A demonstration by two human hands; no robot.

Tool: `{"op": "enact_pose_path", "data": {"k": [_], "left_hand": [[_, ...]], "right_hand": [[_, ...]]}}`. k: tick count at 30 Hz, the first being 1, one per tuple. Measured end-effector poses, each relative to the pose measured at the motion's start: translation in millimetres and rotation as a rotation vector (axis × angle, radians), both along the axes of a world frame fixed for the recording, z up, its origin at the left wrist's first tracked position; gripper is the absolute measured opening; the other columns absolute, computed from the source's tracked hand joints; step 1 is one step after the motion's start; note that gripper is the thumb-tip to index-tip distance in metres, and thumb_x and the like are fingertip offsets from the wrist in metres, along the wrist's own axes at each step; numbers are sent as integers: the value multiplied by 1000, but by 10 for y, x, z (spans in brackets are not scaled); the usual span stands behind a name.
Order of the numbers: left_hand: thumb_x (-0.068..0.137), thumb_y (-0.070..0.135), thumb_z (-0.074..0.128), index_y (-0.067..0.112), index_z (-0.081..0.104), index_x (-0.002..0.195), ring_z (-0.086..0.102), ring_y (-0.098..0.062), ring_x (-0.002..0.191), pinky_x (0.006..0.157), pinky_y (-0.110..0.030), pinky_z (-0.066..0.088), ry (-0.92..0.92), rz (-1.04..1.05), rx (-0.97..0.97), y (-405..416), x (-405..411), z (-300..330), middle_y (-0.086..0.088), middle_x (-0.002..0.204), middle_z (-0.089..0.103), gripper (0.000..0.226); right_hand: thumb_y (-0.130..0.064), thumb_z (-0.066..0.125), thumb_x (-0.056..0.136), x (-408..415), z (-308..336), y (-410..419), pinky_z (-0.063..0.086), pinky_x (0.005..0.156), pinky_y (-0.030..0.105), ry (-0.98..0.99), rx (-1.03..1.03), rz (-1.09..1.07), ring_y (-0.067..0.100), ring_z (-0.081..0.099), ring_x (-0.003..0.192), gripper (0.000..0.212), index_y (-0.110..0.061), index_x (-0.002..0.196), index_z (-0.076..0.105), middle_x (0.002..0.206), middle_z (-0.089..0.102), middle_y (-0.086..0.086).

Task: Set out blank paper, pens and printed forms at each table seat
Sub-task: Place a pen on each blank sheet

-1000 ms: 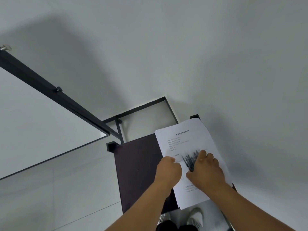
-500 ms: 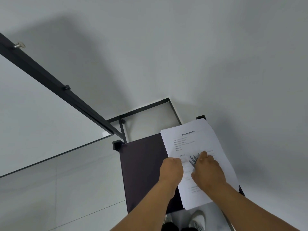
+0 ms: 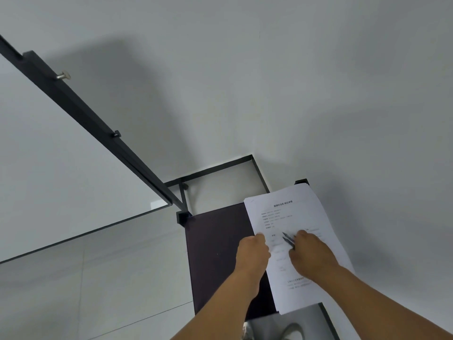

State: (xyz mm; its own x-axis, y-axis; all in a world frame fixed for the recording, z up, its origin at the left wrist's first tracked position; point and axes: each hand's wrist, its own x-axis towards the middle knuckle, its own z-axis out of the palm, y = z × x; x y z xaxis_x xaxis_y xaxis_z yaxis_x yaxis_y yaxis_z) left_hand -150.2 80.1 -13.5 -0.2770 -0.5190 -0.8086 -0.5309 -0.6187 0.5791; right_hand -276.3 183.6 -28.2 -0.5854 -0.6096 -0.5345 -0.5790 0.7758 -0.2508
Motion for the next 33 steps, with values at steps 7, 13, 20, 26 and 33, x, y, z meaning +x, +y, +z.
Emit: {"op": "enact_pose_path", "data": {"k": [7, 13, 20, 26, 33], "left_hand": [[113, 29, 51, 21, 65, 91, 63, -13, 72, 67, -28, 50, 71, 55, -83, -191, 73, 402, 1, 86, 69, 27], [114, 24, 49, 19, 66, 90, 65, -13, 76, 69, -26, 51, 111, 93, -186, -397, 262, 1005, -1, 90, 71, 30], [108, 15, 50, 4, 73, 105, 66, -19, 89, 80, -31, 52, 144, 287, -257, -461, 630, 1895, -7, 96, 70, 26], [106, 22, 47, 17, 64, 89, 51, -21, 80, 71, -35, 41, 142, 477, -458, -262, 1153, 2469, -5, 85, 59, 24], [108, 28, 54, 18, 61, 91, 58, -22, 84, 76, -37, 46, 29, 794, -613, 227, 2197, 2771, -6, 92, 61, 21]], "right_hand": [[-25, 57, 107, 50, 545, -345, 59, 71, 30, -80, -176, -73, 12, 67, 81, 10, -18, 111, 51, 94, 63, -4], [-26, 60, 107, 150, 1203, -562, 52, 59, 23, -141, -362, -122, 10, 60, 70, 10, -20, 101, 54, 88, 63, -1], [-20, 63, 98, 428, 2094, -779, 36, 47, 30, -409, -579, -94, 18, 40, 53, 17, -15, 86, 52, 62, 44, -1], [-24, 68, 101, 874, 2690, -919, 45, 51, 34, -552, -676, 129, 17, 48, 50, 19, -14, 88, 58, 58, 52, 3], [-21, 69, 102, 1835, 2902, -804, 40, 49, 34, -755, -612, 409, 19, 44, 48, 18, -7, 95, 60, 59, 48, 6]]}}
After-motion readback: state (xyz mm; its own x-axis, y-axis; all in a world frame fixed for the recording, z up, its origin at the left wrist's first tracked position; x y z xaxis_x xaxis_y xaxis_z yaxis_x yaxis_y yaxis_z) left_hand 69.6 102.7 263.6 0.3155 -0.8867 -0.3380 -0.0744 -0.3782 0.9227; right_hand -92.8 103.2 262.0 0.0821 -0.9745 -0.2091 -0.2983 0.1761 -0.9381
